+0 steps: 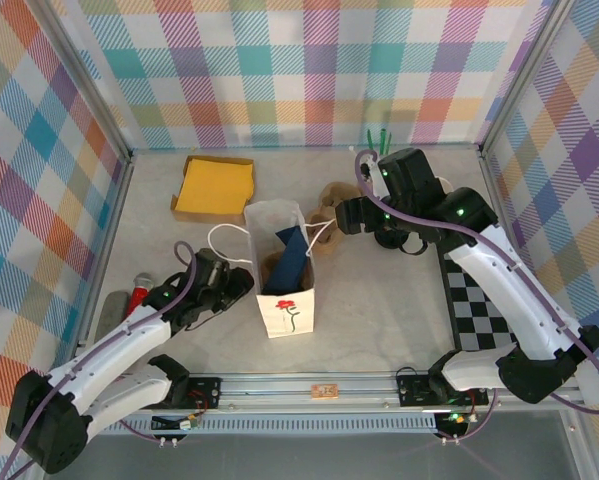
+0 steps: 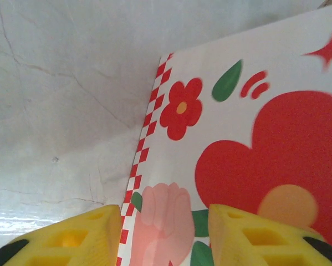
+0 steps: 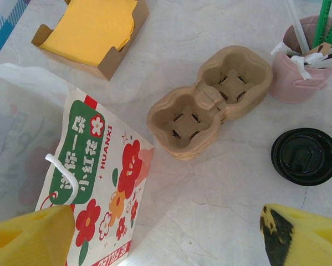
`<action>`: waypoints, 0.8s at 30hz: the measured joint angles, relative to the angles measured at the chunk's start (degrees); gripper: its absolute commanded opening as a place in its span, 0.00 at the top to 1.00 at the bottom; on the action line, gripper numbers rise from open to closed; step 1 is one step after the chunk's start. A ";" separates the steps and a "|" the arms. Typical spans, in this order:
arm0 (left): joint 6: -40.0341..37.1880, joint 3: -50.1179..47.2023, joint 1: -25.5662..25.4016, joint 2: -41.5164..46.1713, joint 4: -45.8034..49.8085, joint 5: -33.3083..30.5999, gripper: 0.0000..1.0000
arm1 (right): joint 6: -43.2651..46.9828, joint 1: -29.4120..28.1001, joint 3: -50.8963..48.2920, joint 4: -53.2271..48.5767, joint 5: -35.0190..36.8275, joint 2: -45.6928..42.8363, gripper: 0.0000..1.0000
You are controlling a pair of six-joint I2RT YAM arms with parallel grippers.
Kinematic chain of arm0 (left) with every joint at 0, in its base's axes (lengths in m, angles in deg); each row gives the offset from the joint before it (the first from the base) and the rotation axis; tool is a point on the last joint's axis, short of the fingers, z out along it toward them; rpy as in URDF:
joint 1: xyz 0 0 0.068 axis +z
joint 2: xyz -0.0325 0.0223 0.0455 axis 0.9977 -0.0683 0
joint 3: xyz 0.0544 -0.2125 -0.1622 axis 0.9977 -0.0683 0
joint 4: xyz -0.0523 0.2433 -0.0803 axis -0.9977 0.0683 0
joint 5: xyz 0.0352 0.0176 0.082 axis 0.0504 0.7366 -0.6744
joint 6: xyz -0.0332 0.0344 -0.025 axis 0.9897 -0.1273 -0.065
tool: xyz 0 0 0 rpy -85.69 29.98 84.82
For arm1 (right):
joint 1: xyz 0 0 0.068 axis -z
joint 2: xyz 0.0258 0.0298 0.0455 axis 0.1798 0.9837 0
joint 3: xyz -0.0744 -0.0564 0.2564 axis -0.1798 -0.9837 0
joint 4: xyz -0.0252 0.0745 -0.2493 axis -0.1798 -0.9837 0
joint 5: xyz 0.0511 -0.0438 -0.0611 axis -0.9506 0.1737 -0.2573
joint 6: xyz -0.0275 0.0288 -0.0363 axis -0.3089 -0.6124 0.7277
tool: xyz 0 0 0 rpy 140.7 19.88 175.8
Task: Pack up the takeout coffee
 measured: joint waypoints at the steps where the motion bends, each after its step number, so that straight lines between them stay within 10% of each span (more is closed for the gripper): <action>1: -0.83 1.25 0.04 0.55 1.62 -1.01 0.49 | 0.26 0.00 0.00 -0.11 -0.04 -0.07 0.11; 24: -21.09 19.06 0.79 11.39 23.76 -27.82 0.07 | 7.32 0.04 -7.26 1.44 -3.89 -10.99 0.01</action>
